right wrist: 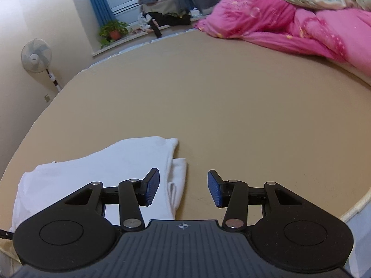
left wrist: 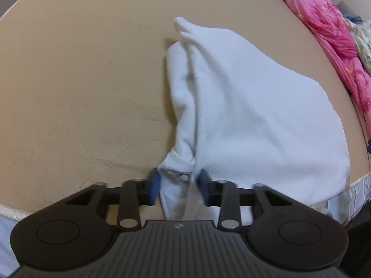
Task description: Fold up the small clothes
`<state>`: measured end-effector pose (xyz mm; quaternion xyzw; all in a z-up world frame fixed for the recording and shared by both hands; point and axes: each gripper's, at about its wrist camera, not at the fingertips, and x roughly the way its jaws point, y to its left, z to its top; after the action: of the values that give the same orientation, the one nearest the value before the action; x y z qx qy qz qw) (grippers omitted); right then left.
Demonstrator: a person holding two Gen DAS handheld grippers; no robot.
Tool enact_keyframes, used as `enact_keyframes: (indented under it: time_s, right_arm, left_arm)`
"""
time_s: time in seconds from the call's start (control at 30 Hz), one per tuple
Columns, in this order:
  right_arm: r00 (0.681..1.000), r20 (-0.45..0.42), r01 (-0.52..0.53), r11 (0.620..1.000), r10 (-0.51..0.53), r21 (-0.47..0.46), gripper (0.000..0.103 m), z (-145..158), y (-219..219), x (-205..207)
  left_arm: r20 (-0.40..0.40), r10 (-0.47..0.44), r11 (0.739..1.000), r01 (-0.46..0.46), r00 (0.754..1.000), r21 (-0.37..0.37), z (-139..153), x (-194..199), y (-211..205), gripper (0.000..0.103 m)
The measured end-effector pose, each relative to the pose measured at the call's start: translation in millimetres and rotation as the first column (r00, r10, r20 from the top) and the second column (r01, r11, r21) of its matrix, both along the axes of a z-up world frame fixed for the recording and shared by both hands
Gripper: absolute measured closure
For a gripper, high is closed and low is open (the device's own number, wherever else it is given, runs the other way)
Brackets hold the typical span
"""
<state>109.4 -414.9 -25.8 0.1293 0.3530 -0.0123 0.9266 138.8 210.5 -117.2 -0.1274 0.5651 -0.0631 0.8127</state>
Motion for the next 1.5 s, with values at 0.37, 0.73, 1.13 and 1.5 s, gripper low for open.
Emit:
enact_keyframes:
  time_s: [0.37, 0.73, 1.13, 1.5]
  right_arm:
    - [0.998, 0.007, 0.057, 0.997, -0.058, 0.045, 0.055, -4.1, -20.6, -6.2]
    - [0.999, 0.022, 0.043, 0.997, -0.044, 0.059, 0.055, 0.3, -36.3, -9.2]
    - [0.997, 0.010, 0.070, 0.990, -0.072, 0.122, 0.055, -7.5, -57.2, -7.9]
    - [0.957, -0.210, -0.158, 0.966, 0.201, 0.207, 0.053, -41.4, -9.1, 22.3]
  left_arm:
    - [0.036, 0.048, 0.999, -0.048, 0.998, -0.006, 9.6, -10.5, -7.7, 0.085]
    - [0.312, -0.097, 0.994, 0.108, 0.945, -0.018, 121.2, -14.3, -132.3, 0.091]
    - [0.355, -0.409, 0.879, 0.467, 0.841, -0.092, 122.8, -16.7, -388.1, 0.085]
    - [0.093, -0.332, 0.943, 0.328, 0.939, 0.057, 3.5, -28.7, -294.2, 0.093]
